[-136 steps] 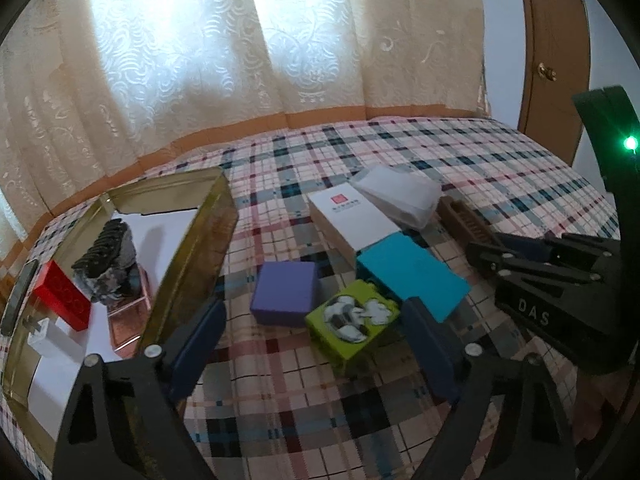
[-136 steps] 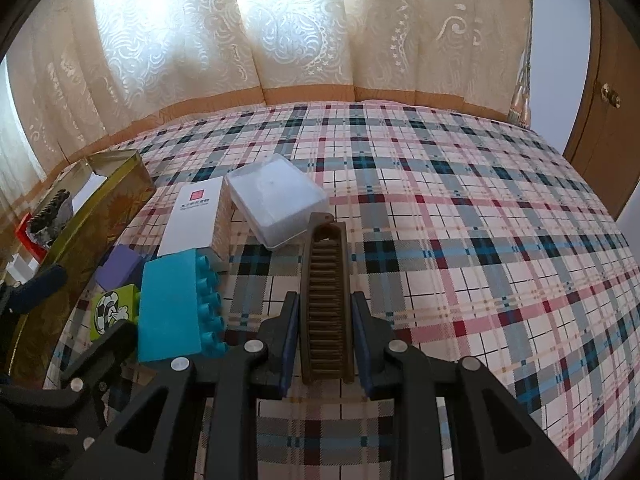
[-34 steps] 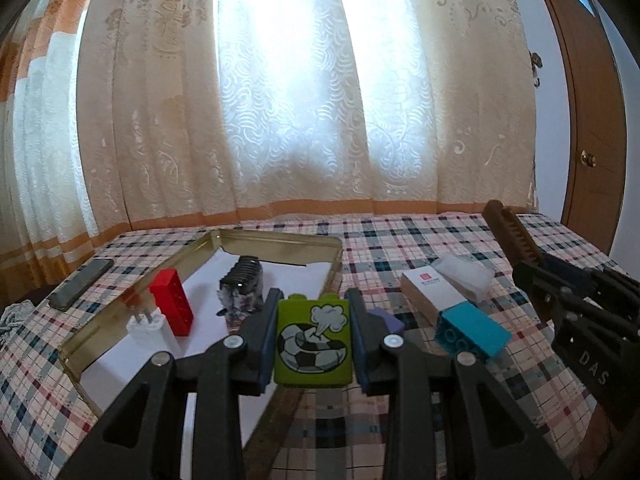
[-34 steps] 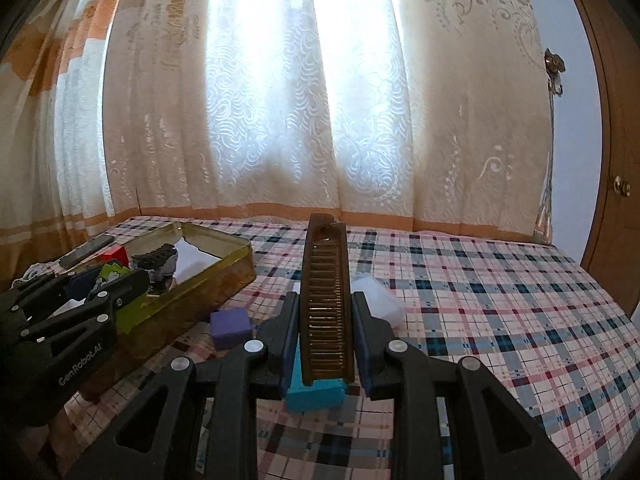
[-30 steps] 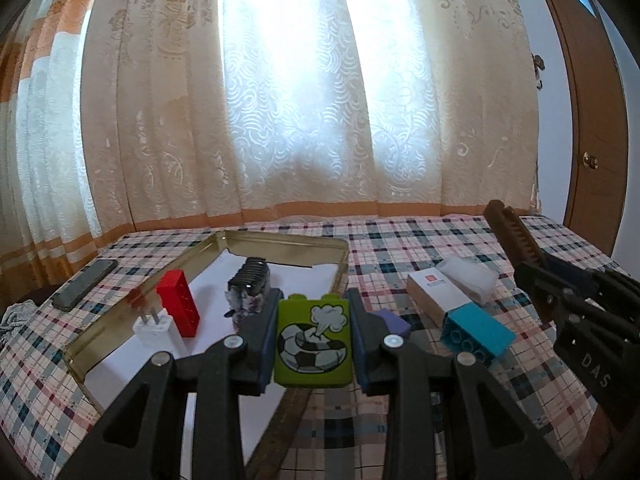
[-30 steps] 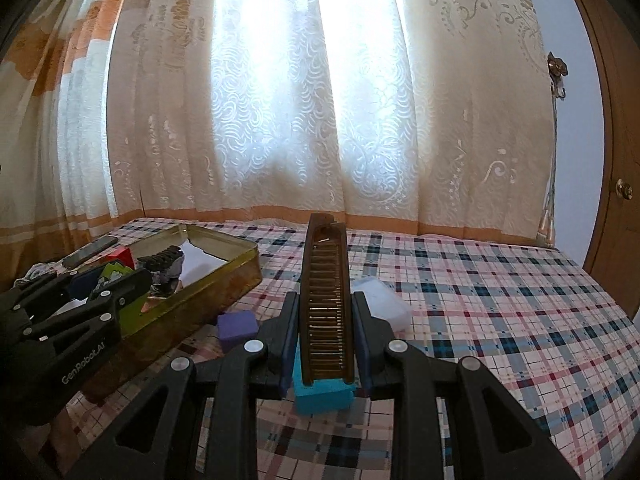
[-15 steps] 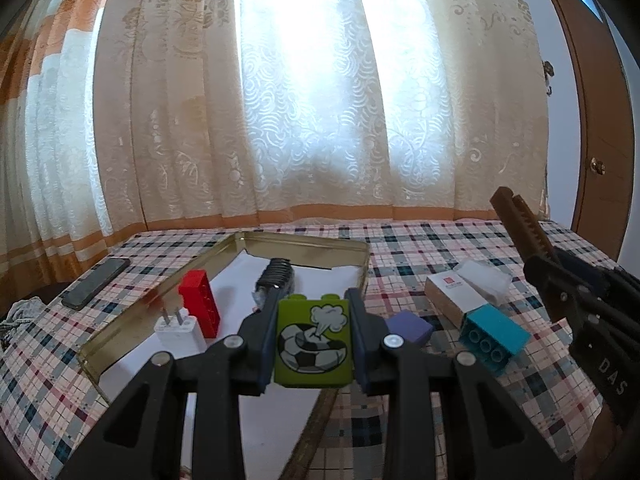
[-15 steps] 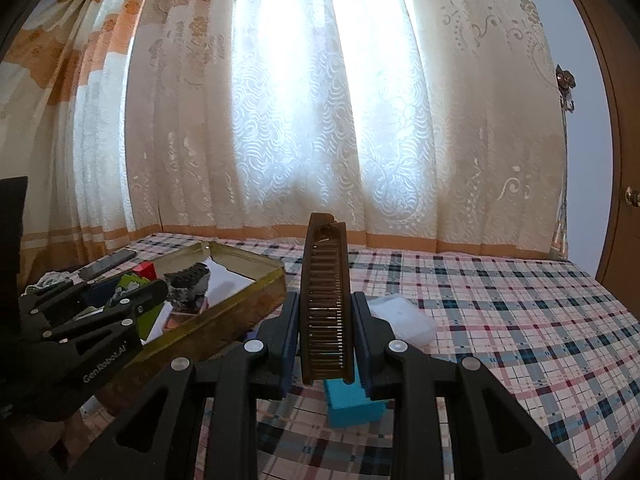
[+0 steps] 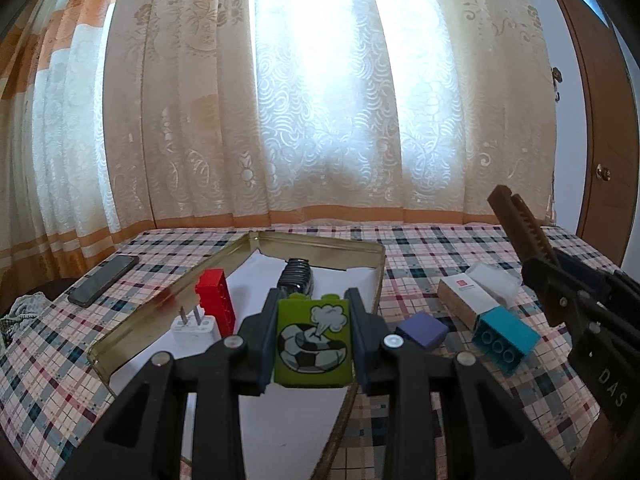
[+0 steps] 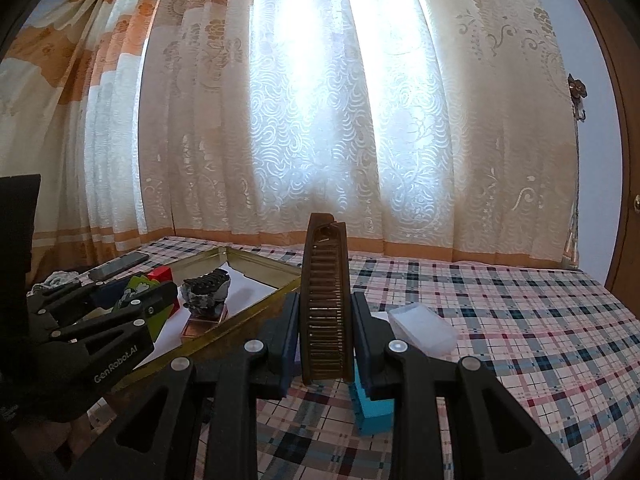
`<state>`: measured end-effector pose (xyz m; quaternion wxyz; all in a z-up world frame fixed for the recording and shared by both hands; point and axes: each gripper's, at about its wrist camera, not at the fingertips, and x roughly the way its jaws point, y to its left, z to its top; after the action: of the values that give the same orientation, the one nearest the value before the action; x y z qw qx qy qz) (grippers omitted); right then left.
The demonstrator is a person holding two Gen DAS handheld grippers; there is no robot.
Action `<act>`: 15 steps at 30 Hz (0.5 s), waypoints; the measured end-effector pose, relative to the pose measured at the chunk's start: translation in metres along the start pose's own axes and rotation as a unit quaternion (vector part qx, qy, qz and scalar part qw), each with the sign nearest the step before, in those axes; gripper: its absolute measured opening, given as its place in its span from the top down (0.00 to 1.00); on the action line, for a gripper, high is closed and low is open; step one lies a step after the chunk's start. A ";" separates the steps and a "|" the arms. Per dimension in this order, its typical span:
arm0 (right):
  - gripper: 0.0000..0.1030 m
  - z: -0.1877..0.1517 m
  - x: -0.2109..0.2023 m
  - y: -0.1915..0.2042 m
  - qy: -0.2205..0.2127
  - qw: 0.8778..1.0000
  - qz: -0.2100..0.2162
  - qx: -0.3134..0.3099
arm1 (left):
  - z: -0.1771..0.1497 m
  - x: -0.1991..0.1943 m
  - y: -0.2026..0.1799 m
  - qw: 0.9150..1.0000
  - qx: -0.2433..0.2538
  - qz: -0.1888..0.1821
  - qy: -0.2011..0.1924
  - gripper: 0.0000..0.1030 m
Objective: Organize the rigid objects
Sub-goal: 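Lift the green block with the left tool while the right tool carries the comb, then open the left tool in the tray while the right tool releases the comb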
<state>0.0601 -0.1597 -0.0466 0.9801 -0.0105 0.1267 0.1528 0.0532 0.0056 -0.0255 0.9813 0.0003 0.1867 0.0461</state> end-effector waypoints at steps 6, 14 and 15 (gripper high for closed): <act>0.73 0.000 0.002 0.008 -0.001 1.000 0.009 -0.005 | 0.000 0.000 0.008 1.000 -0.004 0.007 -0.002 0.71; 0.73 0.001 0.005 0.022 0.000 1.000 0.027 -0.012 | 0.000 -0.001 0.012 1.000 -0.003 0.012 -0.003 0.71; 0.73 0.001 0.006 0.024 0.000 0.999 0.029 -0.013 | 0.000 -0.001 0.014 1.000 -0.004 0.012 -0.003 0.71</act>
<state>0.0585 -0.1353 -0.0465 0.9750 -0.0196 0.1249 0.1826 0.0514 0.0191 -0.0251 0.9813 -0.0009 0.1831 0.0587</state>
